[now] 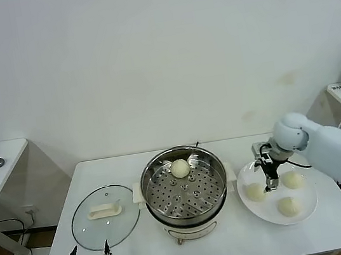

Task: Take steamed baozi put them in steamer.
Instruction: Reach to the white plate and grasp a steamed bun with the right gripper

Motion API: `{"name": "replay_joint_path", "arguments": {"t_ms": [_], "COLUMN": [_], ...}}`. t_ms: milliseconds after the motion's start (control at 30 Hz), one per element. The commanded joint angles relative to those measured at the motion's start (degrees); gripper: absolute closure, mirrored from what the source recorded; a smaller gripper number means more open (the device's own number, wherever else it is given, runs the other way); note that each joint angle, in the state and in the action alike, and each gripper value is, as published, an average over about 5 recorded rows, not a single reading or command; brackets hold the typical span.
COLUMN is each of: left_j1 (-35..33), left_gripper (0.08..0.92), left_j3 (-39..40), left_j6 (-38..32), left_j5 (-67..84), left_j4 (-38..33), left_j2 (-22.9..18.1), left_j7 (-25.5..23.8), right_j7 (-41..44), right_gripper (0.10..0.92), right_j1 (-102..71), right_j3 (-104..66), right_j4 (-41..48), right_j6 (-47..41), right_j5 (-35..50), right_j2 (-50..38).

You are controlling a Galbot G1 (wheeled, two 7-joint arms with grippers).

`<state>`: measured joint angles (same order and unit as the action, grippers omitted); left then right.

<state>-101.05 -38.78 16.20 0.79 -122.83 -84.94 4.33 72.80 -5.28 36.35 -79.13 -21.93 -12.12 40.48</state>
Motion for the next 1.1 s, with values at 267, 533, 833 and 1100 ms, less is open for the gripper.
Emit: {"name": "replay_joint_path", "arguments": {"t_ms": [267,533,833,1100], "left_j1": [1.10,1.36,1.58,1.58], "left_gripper": [0.177,0.177,0.177,0.177], "left_j3": [0.14,0.17,0.21,0.28], "left_j6": [0.21,0.25,0.26,0.24], "left_j5": [0.05,0.07,-0.05,-0.13], "left_j4": [1.58,2.25,2.54,2.66], "left_j2": [-0.07,-0.09,-0.17,-0.28], "left_j7": [-0.17,-0.19,-0.18,-0.15], "right_j7": [-0.30,-0.91,-2.10,-2.89], "right_gripper": [0.203,0.203,0.203,0.209], "right_j1": [-4.97,-6.15,-6.73,-6.81], "right_j3": [-2.88,-3.39,-4.30,-4.37], "right_j4": [6.34,7.56,8.95,9.47], "right_j6": [3.31,3.18,2.95,2.68], "right_j5": [-5.48,-6.70,-7.17,-5.72], "right_j2": [4.64,5.50,6.45,6.70]}}
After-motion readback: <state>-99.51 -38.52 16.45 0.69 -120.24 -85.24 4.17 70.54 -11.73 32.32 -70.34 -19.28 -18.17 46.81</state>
